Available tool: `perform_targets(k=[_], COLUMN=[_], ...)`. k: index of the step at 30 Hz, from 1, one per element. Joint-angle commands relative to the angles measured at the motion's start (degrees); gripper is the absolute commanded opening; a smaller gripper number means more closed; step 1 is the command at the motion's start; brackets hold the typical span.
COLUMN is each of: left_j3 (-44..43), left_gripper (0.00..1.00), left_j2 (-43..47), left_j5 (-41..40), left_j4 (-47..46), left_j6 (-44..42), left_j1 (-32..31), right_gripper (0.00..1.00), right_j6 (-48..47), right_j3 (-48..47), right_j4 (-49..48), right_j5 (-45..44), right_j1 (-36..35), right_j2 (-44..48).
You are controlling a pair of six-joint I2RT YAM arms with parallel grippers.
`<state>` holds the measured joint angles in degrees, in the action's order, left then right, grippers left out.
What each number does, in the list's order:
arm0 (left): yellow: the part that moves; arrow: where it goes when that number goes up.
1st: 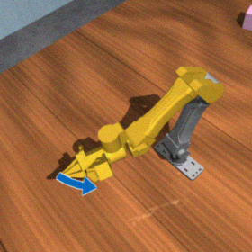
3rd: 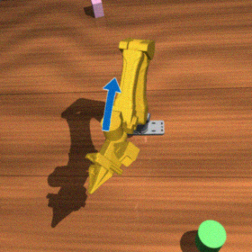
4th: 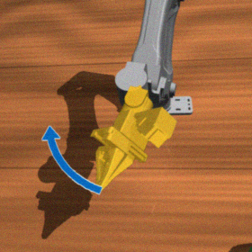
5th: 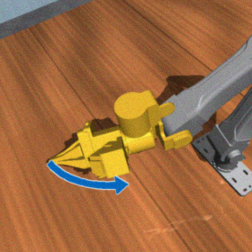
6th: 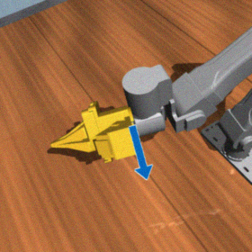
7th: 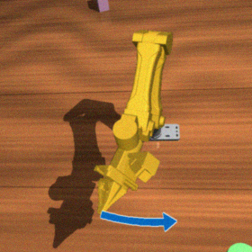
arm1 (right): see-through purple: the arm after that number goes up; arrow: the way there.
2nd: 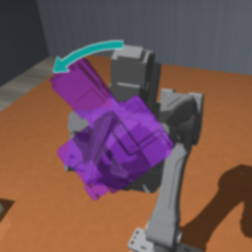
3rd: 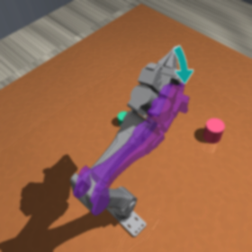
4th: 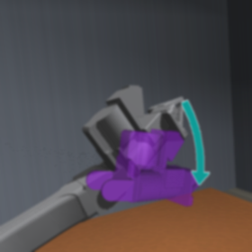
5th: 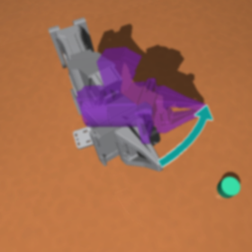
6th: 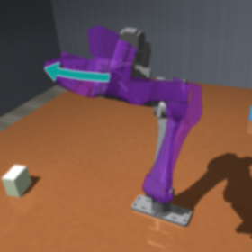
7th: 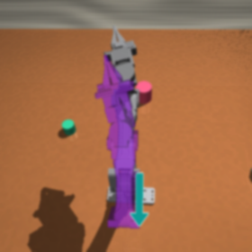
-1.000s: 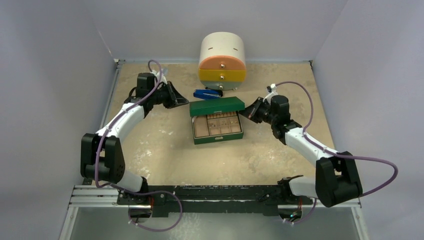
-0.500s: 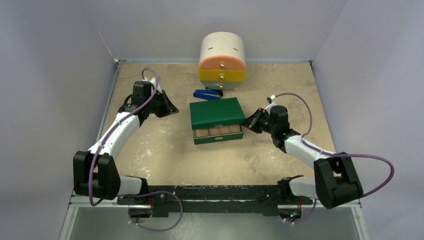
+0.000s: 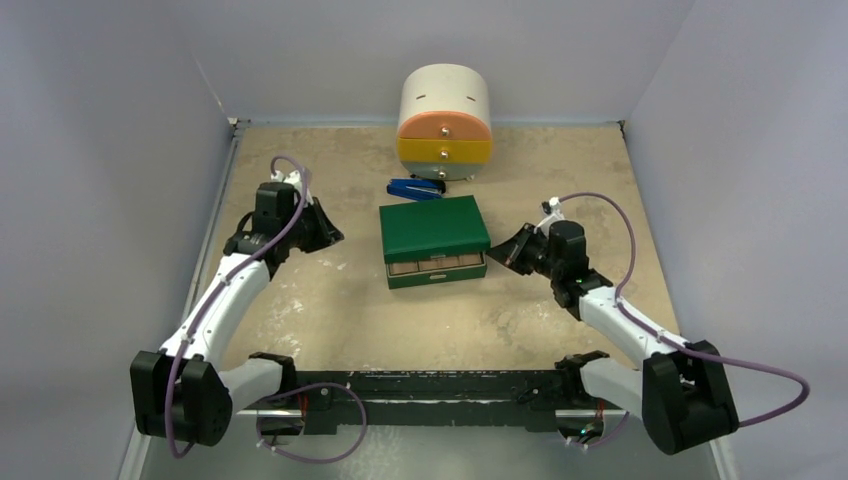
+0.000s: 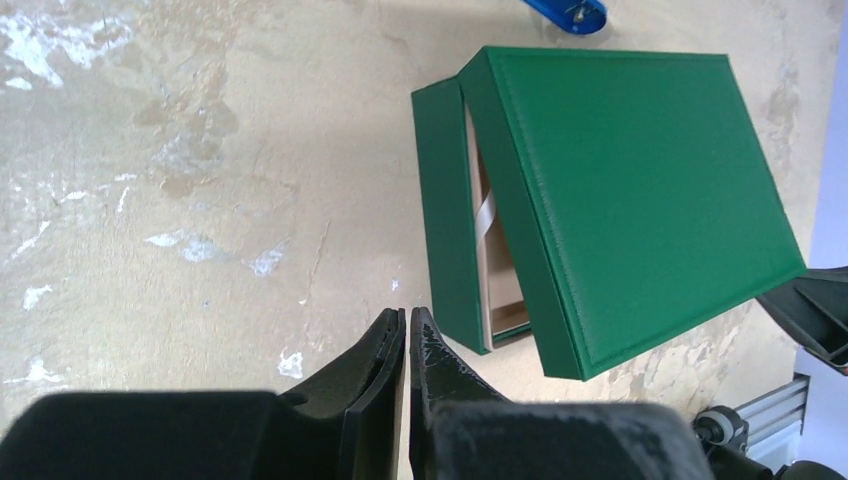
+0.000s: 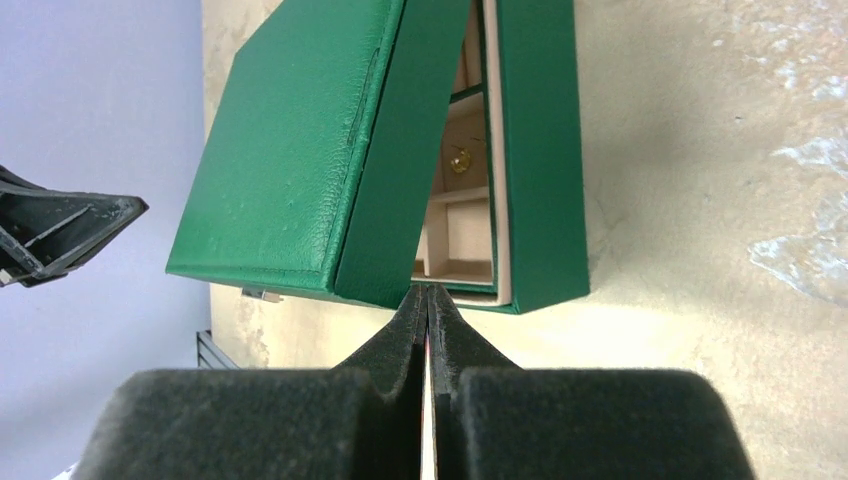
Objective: Organize the mixed jewelry
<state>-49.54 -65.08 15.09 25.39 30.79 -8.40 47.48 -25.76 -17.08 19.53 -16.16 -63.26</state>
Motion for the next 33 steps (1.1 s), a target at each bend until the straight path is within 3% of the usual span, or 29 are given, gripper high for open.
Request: perform_targets(k=[1, 7, 16, 23, 33], left_j3=[1.99, 1.98, 1.56, 1.64, 1.57], left_gripper=[0.06, 0.06, 0.07, 0.07, 0.08], left_j2=[2.17, 3.09, 4.00, 3.87, 3.47], left_j5=[-1.09, -3.78, -5.20, -4.46, -4.04], left_j4=[-0.34, 0.61, 0.81, 0.83, 1.12], left_j6=[-1.52, -1.91, -2.06, -2.13, -2.48], left_j1=[-1.13, -5.28, -5.65, -5.59, -5.59], right_gripper=[0.00, 0.00, 0.00, 0.00, 0.00], right_j6=[-3.03, -5.21, -7.39, -8.72, -10.71], right_j3=[-1.18, -0.85, -3.63, -11.78, -22.83], right_j4=[3.73, 9.60, 16.89, 21.15, 21.21], right_j5=[-1.15, -3.88, -6.74, -15.59, -23.90], right_j1=[-0.04, 0.00, -1.62, -13.71, -25.30], right_j2=[3.05, 6.56, 10.64, 6.83, -5.50])
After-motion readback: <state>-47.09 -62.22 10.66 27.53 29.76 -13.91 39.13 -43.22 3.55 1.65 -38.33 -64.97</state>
